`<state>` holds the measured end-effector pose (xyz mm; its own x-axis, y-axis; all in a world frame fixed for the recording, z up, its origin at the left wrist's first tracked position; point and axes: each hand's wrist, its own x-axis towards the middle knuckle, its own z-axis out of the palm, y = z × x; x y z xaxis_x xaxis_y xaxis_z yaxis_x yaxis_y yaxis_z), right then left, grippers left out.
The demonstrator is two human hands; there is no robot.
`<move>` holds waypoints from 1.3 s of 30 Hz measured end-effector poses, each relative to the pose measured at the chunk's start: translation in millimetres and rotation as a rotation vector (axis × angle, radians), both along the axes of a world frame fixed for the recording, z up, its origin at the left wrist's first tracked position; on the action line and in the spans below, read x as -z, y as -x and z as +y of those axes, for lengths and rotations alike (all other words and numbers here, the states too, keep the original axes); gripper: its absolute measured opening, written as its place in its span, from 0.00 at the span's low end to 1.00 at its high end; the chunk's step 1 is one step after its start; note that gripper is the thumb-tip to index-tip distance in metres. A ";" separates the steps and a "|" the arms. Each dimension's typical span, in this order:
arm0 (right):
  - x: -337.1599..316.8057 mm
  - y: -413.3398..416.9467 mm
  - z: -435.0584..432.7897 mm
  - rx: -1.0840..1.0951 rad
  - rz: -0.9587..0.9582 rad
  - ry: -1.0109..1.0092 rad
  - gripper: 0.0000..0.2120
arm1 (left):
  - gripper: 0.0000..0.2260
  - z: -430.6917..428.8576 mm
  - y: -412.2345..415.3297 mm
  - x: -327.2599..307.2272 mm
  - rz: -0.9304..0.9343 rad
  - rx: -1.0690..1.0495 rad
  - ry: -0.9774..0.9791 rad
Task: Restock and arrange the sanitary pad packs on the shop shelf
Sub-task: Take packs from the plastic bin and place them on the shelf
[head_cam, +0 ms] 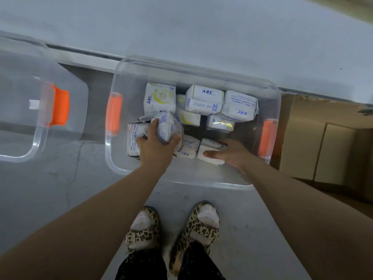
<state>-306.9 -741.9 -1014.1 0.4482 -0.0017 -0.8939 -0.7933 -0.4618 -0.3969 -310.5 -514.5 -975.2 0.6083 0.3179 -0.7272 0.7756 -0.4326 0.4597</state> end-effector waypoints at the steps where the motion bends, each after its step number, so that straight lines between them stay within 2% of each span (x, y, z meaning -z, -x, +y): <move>1: -4.7 -0.1 -2.8 -0.005 0.025 -0.001 0.37 | 0.37 4.2 -0.2 -1.9 0.012 -0.001 0.038; 3: -17.6 -3.5 -6.2 -0.061 0.060 -0.008 0.36 | 0.41 13.4 -1.8 -7.1 0.039 -0.001 0.117; 6: -27.2 -7.9 -5.5 -0.153 0.065 0.021 0.42 | 0.43 26.8 2.5 -8.5 0.073 0.005 0.205; 10: -17.7 -7.1 16.3 -0.102 0.029 -0.043 0.45 | 0.36 35.0 3.7 -17.6 0.060 0.015 0.278; 13: -2.1 -6.2 29.4 -0.166 0.012 -0.014 0.34 | 0.32 36.3 3.3 -7.3 0.031 -0.011 0.293; 19: 0.6 -4.4 28.5 -0.228 0.002 0.066 0.36 | 0.29 41.1 5.2 -2.2 0.015 -0.055 0.358; 24: -55.8 -0.9 13.8 0.050 0.009 -0.122 0.38 | 0.21 50.6 5.0 -46.8 0.061 -0.168 0.476; 28: -130.3 7.9 12.6 0.236 0.091 -0.330 0.23 | 0.17 65.0 8.5 -106.8 0.059 -0.224 0.513; 30: -165.8 18.5 14.9 0.329 0.143 -0.411 0.21 | 0.18 73.2 7.9 -142.9 0.042 -0.248 0.519; 36: -287.6 47.3 40.1 0.622 0.167 -0.588 0.28 | 0.19 89.1 -2.3 -265.9 -0.020 -0.218 0.533; 39: -349.9 59.5 52.0 0.743 0.100 -0.683 0.26 | 0.24 90.6 -6.3 -325.4 -0.019 -0.214 0.541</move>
<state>-366.4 -689.8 -664.2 0.4649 0.2760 -0.8412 -0.8313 0.4629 -0.3075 -304.2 -423.9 -649.9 0.5856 0.0217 -0.8103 0.8096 0.0329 0.5860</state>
